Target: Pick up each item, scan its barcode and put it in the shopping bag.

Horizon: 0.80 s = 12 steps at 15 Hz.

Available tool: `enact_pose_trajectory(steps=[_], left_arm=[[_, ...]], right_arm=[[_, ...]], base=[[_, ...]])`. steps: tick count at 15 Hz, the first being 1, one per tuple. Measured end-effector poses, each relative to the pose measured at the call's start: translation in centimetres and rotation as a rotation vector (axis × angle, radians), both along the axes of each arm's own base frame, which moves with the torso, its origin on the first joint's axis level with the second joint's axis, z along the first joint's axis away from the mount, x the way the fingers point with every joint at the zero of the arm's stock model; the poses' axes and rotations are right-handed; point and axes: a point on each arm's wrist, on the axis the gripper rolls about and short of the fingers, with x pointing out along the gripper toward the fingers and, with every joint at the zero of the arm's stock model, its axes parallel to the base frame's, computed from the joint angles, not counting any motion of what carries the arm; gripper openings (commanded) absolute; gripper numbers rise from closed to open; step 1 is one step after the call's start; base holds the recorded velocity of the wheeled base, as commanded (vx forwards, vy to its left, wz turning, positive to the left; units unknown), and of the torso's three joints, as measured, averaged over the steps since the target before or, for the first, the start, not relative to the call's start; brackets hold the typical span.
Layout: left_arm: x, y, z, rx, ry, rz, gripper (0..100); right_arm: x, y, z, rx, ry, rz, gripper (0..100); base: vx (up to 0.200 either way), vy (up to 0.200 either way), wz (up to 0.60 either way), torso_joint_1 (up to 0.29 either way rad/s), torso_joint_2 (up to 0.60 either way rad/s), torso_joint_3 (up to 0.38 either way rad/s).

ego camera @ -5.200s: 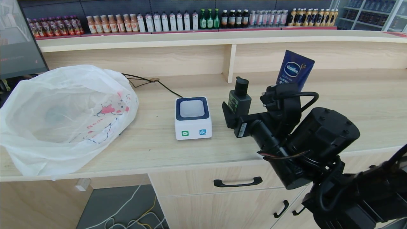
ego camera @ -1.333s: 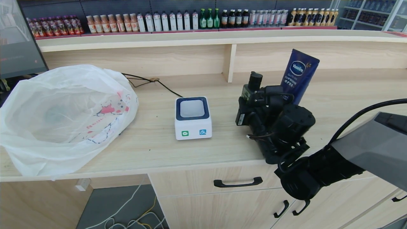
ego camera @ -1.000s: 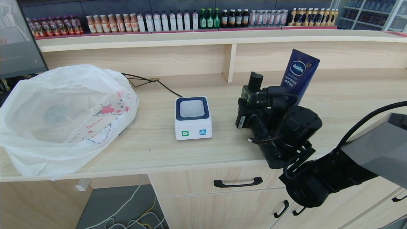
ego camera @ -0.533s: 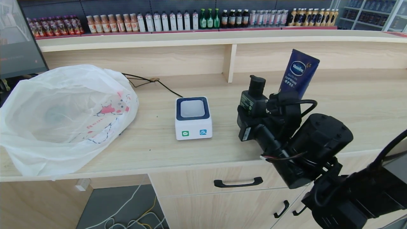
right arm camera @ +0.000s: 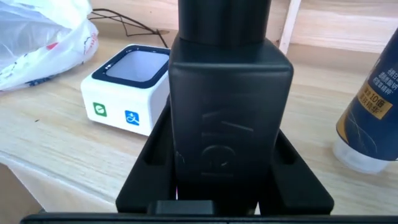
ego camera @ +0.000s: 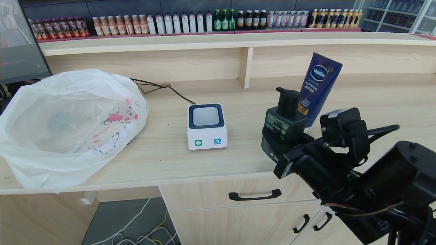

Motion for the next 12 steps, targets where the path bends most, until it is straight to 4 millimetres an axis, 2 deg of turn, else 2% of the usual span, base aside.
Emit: enact_pose_trajectory(steps=[5, 8, 12], left_arm=[[0.0, 0.0, 0.0, 0.000, 0.000, 0.000, 100], [0.0, 0.0, 0.0, 0.000, 0.000, 0.000, 100], [0.0, 0.0, 0.0, 0.000, 0.000, 0.000, 100]], right_arm=[[-2.3, -0.4, 0.0, -0.020, -0.003, 0.089, 0], [-3.6, -1.5, -0.3, -0.035, 0.007, 0.131, 0], [-7.5, -3.0, -1.3, 0.018, 0.092, 0.263, 0]], base=[[0.000, 0.000, 0.00, 0.000, 0.00, 0.000], [0.000, 0.000, 0.00, 0.000, 0.00, 0.000], [0.000, 0.000, 0.00, 0.000, 0.00, 0.000]])
